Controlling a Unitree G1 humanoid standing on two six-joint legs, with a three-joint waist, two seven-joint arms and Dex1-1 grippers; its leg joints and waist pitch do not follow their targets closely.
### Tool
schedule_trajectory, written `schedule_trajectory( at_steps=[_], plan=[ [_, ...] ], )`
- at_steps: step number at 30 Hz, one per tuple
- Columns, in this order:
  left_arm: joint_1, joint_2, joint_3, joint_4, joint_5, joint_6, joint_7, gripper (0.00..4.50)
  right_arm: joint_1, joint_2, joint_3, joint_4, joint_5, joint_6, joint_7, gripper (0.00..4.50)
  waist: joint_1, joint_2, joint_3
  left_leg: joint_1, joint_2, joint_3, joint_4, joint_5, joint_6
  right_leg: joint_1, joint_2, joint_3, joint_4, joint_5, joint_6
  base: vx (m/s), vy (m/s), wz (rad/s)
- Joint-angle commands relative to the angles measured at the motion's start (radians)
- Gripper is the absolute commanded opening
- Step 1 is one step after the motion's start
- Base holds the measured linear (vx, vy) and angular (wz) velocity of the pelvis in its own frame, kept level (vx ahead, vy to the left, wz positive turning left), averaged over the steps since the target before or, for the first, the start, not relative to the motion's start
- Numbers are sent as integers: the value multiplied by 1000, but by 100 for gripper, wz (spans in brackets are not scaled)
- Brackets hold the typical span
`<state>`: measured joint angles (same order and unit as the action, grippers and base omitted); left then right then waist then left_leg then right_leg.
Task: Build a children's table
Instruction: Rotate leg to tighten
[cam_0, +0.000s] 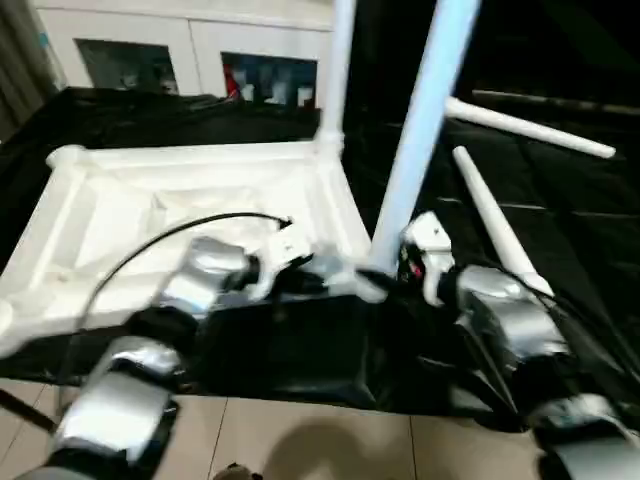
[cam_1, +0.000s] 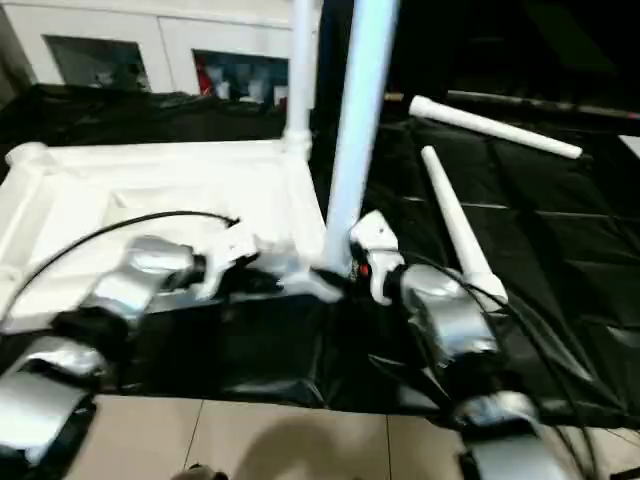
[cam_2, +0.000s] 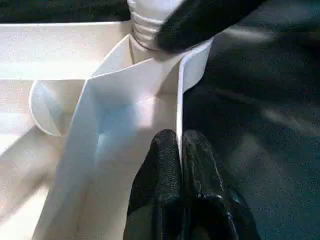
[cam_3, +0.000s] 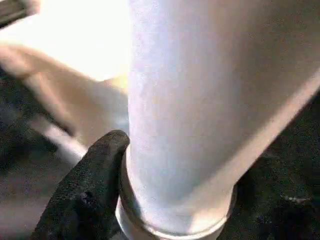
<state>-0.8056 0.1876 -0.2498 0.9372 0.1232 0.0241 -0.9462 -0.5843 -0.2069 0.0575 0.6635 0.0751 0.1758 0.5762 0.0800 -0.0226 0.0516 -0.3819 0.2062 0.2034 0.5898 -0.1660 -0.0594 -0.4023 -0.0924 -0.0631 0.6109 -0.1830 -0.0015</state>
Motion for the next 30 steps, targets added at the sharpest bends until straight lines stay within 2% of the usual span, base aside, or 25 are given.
schedule_trajectory(
  at_steps=[1, 3, 5, 7, 10, 12, 13, 15, 19, 21, 22, 24, 26, 29, 30],
  plan=[
    [-27, -50, 31, 27, 0, 26, 146, 0, -3, 34, -26, 103, -5, 48, -139, 272, -8, -4, -62, 29, 28, -17, -75, -277, -22, 35, -55, 41, -82, -279, -206, 0, 0, 0],
    [-45, -91, 39, 46, 2, 53, 224, 0, -28, 64, -51, 150, 6, 46, -212, 272, -12, -7, -62, 27, 26, -18, -75, -278, -20, 36, -56, 41, -85, -296, -197, 0, 0, 0],
    [-71, -157, 49, 62, -8, 82, 299, 0, -66, 101, -69, 211, 12, 39, -294, 272, -14, -5, -63, 27, 25, -17, -72, -269, -9, 35, -56, 41, -87, -288, -196, 0, 0, 0],
    [-83, -190, 42, 72, -3, 83, 320, 0, -94, 121, -72, 246, 8, 24, -325, 272, -14, -7, -65, 26, 24, -17, -71, -254, -4, 37, -55, 40, -86, -267, -198, 0, 0, 0],
    [-89, -194, 33, 98, 13, 58, 329, 0, -126, 132, -69, 280, -14, -16, -328, 272, -14, -8, -67, 22, 21, -15, -69, -234, 16, 40, -53, 39, -84, -221, -201, 0, 0, 0],
    [-89, -184, 33, 107, 16, 48, 332, 0, -138, 138, -88, 292, 1, -36, -310, 272, -13, -12, -67, 19, 20, -15, -68, -230, 26, 43, -54, 38, -83, -224, -200, 0, 0, 0],
    [-89, -179, 34, 109, 16, 49, 333, 0, -141, 140, -94, 294, 7, -43, -299, 307, -14, -11, -66, 19, 21, -15, -69, -232, 30, 42, -55, 38, -84, -232, -199, 0, 0, 0],
    [-80, -151, 30, 106, 24, 35, 317, 0, -139, 132, -93, 285, 14, -65, -260, 342, -15, -11, -65, 20, 23, -16, -70, -235, 33, 42, -55, 37, -85, -244, -199, 0, 0, 0],
    [-64, -110, 25, 98, 27, 7, 274, 0, -134, 113, -82, 275, 13, -92, -207, 376, -20, -13, -66, 11, 22, -20, -72, -230, 40, 47, -56, 35, -83, -247, -192, 0, 0, 0],
    [-53, -78, 16, 90, 31, -31, 227, 0, -125, 88, -62, 254, 5, -93, -146, 388, -21, -14, -66, 14, 22, -18, -70, -226, 45, 45, -55, 35, -84, -241, -197, 0, 0, 0],
    [-43, -52, 9, 82, 31, -67, 175, 0, -110, 61, -41, 218, 0, -82, -78, 388, -22, -12, -66, 14, 23, -19, -70, -221, 50, 45, -55, 36, -82, -228, -203, 0, 0, 0],
    [-39, -41, 8, 77, 26, -77, 147, 0, -101, 47, -32, 195, -1, -77, -43, 388, -22, -11, -68, 14, 25, -17, -68, -205, 58, 45, -55, 37, -76, -189, -217, 0, 0, 0],
    [-22, -2, 3, 52, 3, -113, 37, 0, -60, -7, -4, 105, 4, -73, 71, 388, -15, -4, -69, 15, 27, -17, -67, -178, 69, 49, -53, 37, -69, -123, -232, 0, 0, 0],
    [-13, 34, -9, 36, -7, -132, -57, 0, -27, -61, 26, 33, 3, -72, 170, 388, -10, -3, -70, 16, 29, -15, -65, -162, 79, 49, -51, 36, -60, -59, -259, 0, 0, 0],
    [-10, 51, -10, 30, -19, -138, -114, 0, -9, -94, 46, 0, 0, -77, 226, 388, -10, 3, -70, 17, 29, -13, -64, -163, 78, 48, -51, 37, -60, -54, -266, 0, 0, 0]
  ],
)
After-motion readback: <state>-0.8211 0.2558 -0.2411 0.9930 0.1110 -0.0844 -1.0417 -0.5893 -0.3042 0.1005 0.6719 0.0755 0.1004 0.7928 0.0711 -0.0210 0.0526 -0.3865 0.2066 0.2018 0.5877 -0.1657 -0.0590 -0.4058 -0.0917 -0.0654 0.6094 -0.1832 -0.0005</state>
